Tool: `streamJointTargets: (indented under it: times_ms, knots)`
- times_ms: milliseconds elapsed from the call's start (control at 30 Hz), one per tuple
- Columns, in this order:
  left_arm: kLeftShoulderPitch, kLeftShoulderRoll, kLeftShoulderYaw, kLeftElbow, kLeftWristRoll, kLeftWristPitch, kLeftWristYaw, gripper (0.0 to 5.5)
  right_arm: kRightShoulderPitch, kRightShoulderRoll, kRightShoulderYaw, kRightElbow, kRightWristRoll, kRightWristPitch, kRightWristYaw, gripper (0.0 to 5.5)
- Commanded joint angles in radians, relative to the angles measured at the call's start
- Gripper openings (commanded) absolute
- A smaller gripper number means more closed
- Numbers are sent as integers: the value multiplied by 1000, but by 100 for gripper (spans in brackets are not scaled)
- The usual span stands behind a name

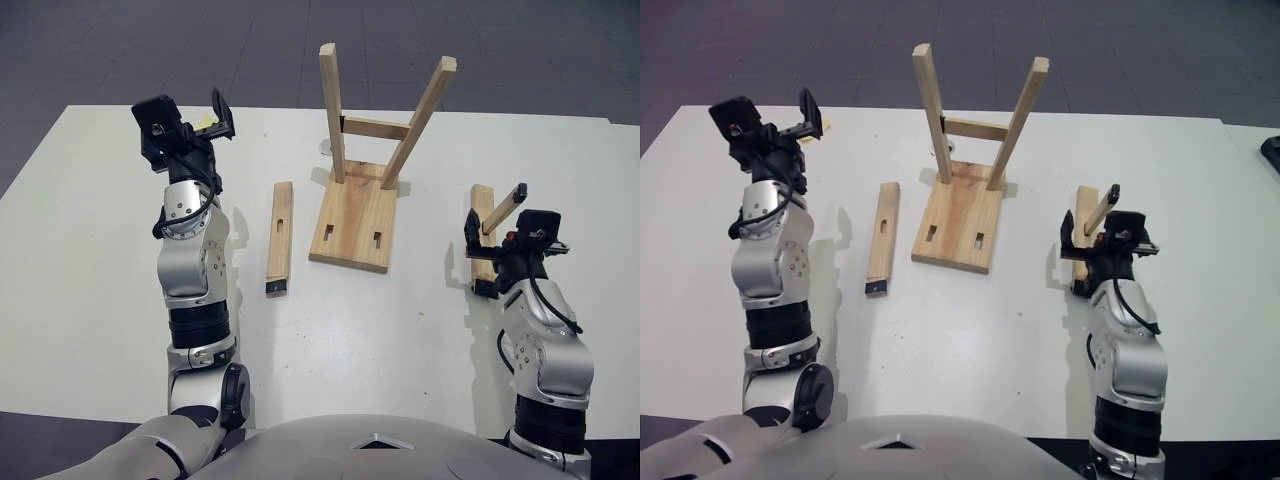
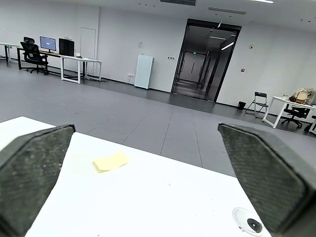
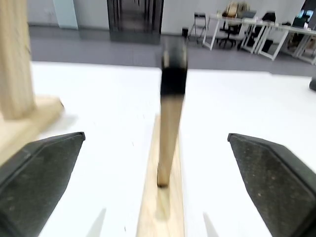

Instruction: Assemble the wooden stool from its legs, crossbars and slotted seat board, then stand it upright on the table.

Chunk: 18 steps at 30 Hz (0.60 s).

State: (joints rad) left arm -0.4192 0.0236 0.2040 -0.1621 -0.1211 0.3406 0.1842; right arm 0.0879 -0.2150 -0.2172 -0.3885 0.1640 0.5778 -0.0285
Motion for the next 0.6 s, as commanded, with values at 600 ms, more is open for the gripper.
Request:
streamJointTargets:
  times_ms: [600]
  knots:
    - [-43, -26, 21, 29, -32, 344, 74, 540, -229, -74, -37, 76, 24, 629, 30, 362]
